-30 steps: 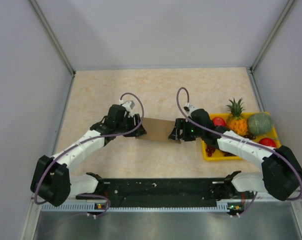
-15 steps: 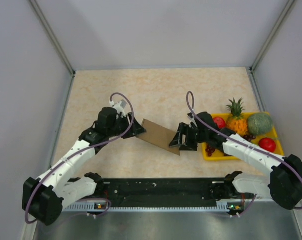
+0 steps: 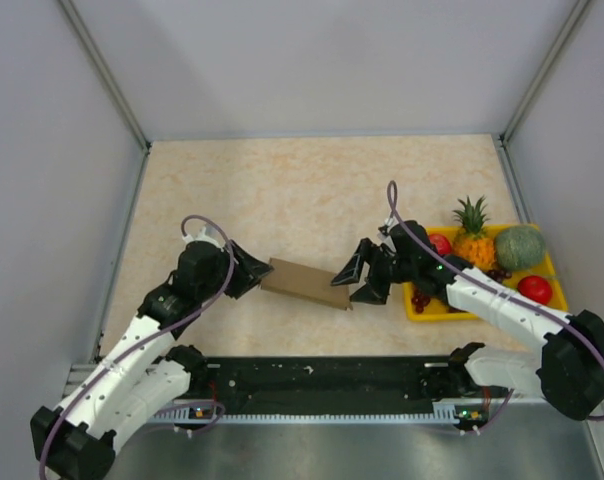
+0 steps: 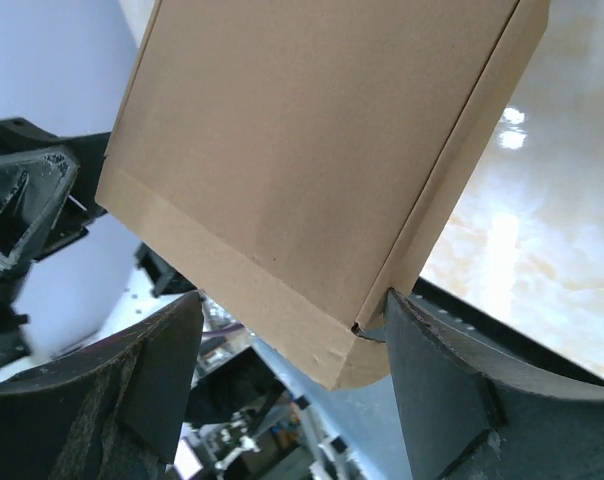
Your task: Fold the paper box
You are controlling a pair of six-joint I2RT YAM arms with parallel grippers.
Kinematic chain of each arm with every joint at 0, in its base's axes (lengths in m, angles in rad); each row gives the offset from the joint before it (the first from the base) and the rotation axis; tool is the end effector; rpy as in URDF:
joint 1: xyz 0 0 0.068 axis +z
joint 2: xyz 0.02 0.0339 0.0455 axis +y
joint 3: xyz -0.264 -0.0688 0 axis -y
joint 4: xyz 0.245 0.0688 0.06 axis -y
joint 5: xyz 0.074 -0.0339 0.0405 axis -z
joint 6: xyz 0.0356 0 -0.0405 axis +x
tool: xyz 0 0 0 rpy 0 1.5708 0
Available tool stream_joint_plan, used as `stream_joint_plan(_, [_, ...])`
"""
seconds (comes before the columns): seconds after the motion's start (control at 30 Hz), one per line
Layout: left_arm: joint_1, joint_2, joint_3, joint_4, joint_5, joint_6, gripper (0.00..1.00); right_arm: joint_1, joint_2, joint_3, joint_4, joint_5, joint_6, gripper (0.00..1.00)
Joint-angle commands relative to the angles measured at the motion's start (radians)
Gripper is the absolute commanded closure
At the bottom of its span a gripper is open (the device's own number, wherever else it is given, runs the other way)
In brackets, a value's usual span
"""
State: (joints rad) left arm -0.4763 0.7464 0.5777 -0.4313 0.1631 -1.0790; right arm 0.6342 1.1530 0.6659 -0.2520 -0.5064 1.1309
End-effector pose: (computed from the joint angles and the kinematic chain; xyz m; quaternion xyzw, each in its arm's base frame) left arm 0.1465 -0.0821 0.2492 -0.2254 0.8531 -0.3776 0.2808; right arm 0.1792 0.1533 0.2223 0.1196 0.8833 0.4476 0.0714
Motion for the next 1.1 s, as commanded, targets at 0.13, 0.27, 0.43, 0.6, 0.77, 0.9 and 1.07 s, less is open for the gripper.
stream_joint_plan(0.13, [-0.042, 0.011, 0.076, -0.032, 0.236, -0.351, 0.48, 0.007, 0.034, 0.146, 0.342, -0.17, 0.314, 0.29])
stream_joint_plan(0.27, [-0.042, -0.027, 0.117, -0.122, 0.197, -0.419, 0.47, 0.004, 0.036, 0.133, 0.35, -0.166, 0.418, 0.29])
stream_joint_plan(0.43, [-0.042, -0.055, 0.14, -0.187, 0.167, -0.535, 0.47, -0.011, 0.028, 0.138, 0.304, -0.152, 0.477, 0.29])
stream_joint_plan(0.6, [-0.042, -0.013, 0.149, -0.192, 0.184, -0.599, 0.48, -0.019, 0.036, 0.129, 0.298, -0.141, 0.564, 0.29])
stream_joint_plan(0.77, [-0.042, 0.033, 0.174, -0.184, 0.165, -0.593, 0.47, -0.031, 0.062, 0.176, 0.254, -0.135, 0.557, 0.29])
stream_joint_plan(0.9, [-0.044, 0.048, 0.143, -0.175, 0.185, -0.616, 0.48, -0.041, 0.088, 0.211, 0.202, -0.126, 0.558, 0.29])
stream_joint_plan(1.07, [-0.042, 0.063, 0.131, -0.149, 0.135, -0.616, 0.49, -0.047, 0.135, 0.291, 0.114, -0.112, 0.532, 0.29])
